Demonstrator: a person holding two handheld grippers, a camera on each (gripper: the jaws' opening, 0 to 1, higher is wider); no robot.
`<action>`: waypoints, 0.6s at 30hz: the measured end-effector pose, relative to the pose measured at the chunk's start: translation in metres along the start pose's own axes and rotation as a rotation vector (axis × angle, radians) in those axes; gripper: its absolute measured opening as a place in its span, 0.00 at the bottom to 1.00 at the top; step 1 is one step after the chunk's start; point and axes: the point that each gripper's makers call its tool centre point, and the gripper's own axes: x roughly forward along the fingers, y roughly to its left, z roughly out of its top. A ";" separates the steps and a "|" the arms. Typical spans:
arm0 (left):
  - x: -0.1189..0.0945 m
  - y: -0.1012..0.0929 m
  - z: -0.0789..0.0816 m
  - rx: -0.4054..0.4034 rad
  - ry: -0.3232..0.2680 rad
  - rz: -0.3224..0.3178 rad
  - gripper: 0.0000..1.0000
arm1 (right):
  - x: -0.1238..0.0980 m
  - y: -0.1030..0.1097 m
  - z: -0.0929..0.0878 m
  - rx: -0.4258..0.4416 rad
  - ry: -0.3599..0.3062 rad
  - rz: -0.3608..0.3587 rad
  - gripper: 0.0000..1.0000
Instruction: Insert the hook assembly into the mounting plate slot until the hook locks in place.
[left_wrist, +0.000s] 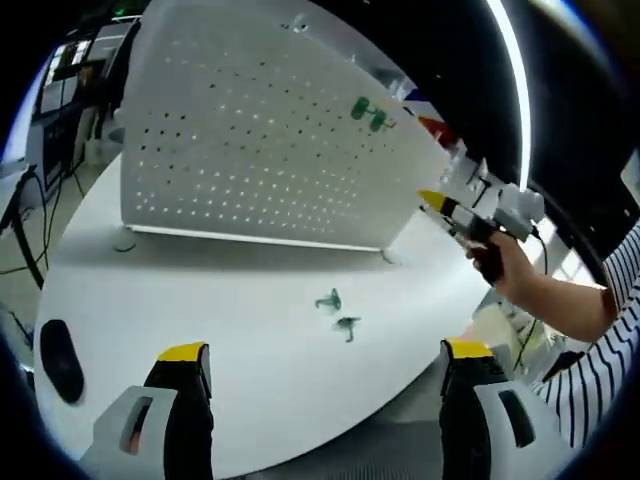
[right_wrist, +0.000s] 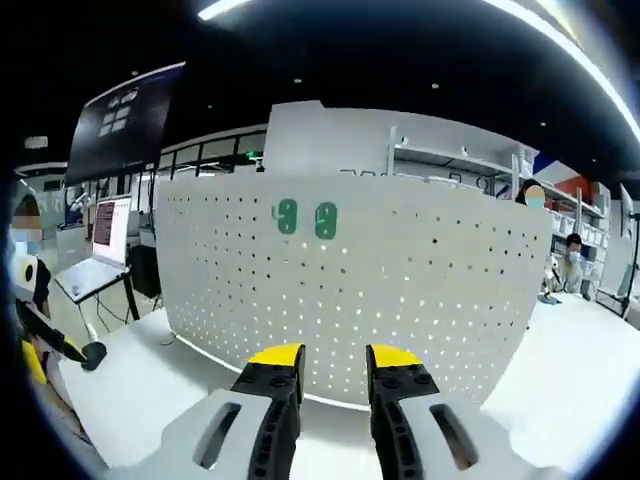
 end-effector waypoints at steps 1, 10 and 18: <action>-0.001 0.000 -0.001 -0.002 0.000 0.001 0.97 | -0.004 0.000 -0.006 0.001 0.012 -0.002 0.22; -0.004 0.002 -0.013 -0.021 0.013 0.008 0.96 | -0.034 0.018 -0.048 0.007 0.109 0.040 0.22; -0.011 0.009 -0.022 -0.024 0.031 0.024 0.96 | -0.058 0.023 -0.080 0.033 0.194 0.055 0.22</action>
